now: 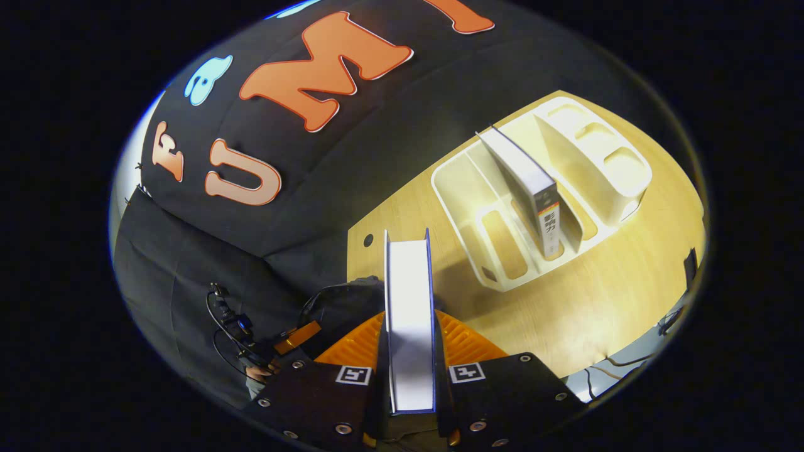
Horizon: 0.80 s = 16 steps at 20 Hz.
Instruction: Open the schoolbag, grab two books from the bookshelf and put them into the schoolbag.
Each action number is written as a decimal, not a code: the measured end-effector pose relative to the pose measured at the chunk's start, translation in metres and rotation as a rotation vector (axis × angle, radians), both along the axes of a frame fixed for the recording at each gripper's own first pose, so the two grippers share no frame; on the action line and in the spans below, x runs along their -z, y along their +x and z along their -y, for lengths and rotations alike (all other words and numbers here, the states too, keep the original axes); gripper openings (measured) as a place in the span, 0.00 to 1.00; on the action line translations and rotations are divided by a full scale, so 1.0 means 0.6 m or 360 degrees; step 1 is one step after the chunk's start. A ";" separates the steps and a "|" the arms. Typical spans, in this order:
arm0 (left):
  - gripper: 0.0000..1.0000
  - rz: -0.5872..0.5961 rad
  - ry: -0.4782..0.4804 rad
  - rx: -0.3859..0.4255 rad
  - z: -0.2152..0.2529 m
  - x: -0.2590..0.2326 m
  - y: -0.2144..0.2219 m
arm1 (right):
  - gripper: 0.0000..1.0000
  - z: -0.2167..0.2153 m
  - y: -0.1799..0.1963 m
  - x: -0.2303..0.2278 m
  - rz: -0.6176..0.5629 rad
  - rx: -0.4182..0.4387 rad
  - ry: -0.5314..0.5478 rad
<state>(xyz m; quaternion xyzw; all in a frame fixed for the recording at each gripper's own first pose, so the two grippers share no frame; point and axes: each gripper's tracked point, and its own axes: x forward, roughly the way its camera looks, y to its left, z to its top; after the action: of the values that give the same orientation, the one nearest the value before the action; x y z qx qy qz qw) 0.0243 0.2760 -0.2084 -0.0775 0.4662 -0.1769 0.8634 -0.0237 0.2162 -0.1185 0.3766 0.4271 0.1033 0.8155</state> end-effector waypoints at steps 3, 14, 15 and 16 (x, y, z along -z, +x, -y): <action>0.06 0.0009 -0.0008 -0.0011 -0.003 -0.002 -0.003 | 0.30 -0.049 0.010 0.022 -0.0022 0.0002 0.0129; 0.06 0.0046 0.0076 0.0006 0.004 -0.024 0.000 | 0.30 -0.209 0.008 0.132 -0.0017 -0.0062 0.0349; 0.06 0.0056 0.0084 0.0010 0.007 -0.026 0.004 | 0.30 -0.220 0.010 0.141 -0.0009 -0.0068 0.0345; 0.06 0.0069 0.0092 0.0020 0.007 -0.030 0.003 | 0.30 -0.232 0.013 0.151 -0.0001 -0.0076 0.0341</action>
<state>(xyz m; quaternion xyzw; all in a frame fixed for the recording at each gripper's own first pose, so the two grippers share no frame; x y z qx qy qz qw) 0.0262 0.2716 -0.1905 -0.0458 0.4527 -0.1704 0.8740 -0.0159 0.3553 -0.2089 0.4514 0.4227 0.1677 0.7678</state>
